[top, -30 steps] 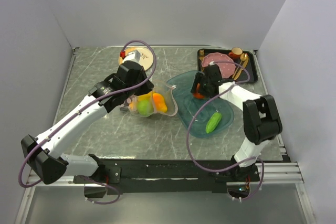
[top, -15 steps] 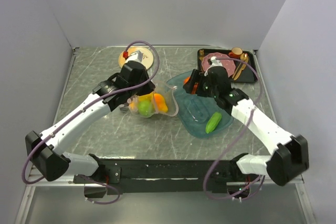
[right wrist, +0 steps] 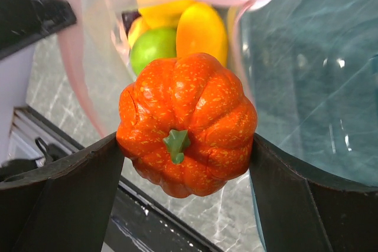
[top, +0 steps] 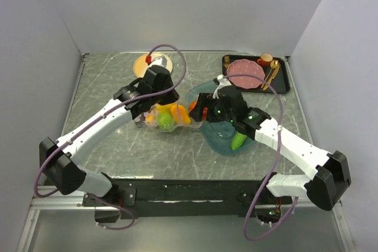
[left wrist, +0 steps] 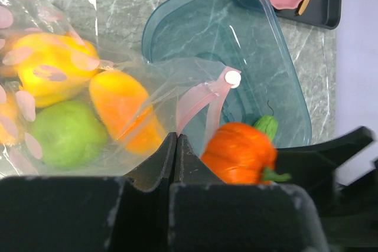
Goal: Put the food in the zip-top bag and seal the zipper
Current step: Place the fake vegetable in the zipper food storage bag.
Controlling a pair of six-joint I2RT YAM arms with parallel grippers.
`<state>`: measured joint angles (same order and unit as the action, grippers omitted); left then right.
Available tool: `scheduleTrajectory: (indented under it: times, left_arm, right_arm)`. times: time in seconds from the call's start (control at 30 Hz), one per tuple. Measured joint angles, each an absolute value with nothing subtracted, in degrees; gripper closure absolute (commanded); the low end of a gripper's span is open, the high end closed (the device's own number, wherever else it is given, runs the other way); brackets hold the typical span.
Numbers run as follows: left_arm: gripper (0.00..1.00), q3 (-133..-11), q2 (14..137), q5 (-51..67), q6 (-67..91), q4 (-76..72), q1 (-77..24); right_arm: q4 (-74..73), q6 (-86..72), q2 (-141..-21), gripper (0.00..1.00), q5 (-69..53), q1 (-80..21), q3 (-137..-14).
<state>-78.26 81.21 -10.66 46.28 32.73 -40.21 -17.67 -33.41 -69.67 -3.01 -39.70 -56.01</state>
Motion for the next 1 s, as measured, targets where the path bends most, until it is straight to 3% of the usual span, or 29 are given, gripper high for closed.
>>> scheduleTrajectory:
  times: [0.37, 0.5, 0.57, 0.63, 0.67, 0.77, 1.0]
  left_arm:
    - [0.99, -78.2, 81.2, -8.8, 46.4, 31.9, -40.2]
    - [0.99, -78.0, 80.7, -8.7, 46.4, 31.9, -40.2]
    - [0.99, -78.0, 80.3, -8.7, 46.4, 31.9, -40.2]
    - [0.99, -78.0, 79.7, -8.8, 46.4, 31.9, -40.2]
    - [0.99, -78.0, 79.3, -8.8, 46.4, 31.9, -40.2]
    - [0.99, -78.0, 78.3, -8.9, 46.4, 31.9, -40.2]
    - [0.99, -78.0, 77.9, -9.0, 46.4, 32.0, -40.2]
  right_arm:
    - [-17.1, -33.4, -79.6, 0.52, -3.1, -41.5, -58.5]
    - [-15.3, -33.5, -82.8, 0.36, -3.8, -41.5, -61.4]
    - [-14.5, -33.6, -83.4, 0.19, -4.2, -41.5, -62.2]
    - [-13.8, -33.6, -83.6, 0.14, -4.4, -41.5, -62.7]
    - [-13.3, -33.6, -83.6, 0.07, -4.4, -41.5, -62.7]
    - [-12.9, -33.6, -83.4, 0.0, -4.2, -41.5, -62.6]
    - [-13.1, -33.4, -80.5, 0.0, -3.8, -41.5, -61.8]
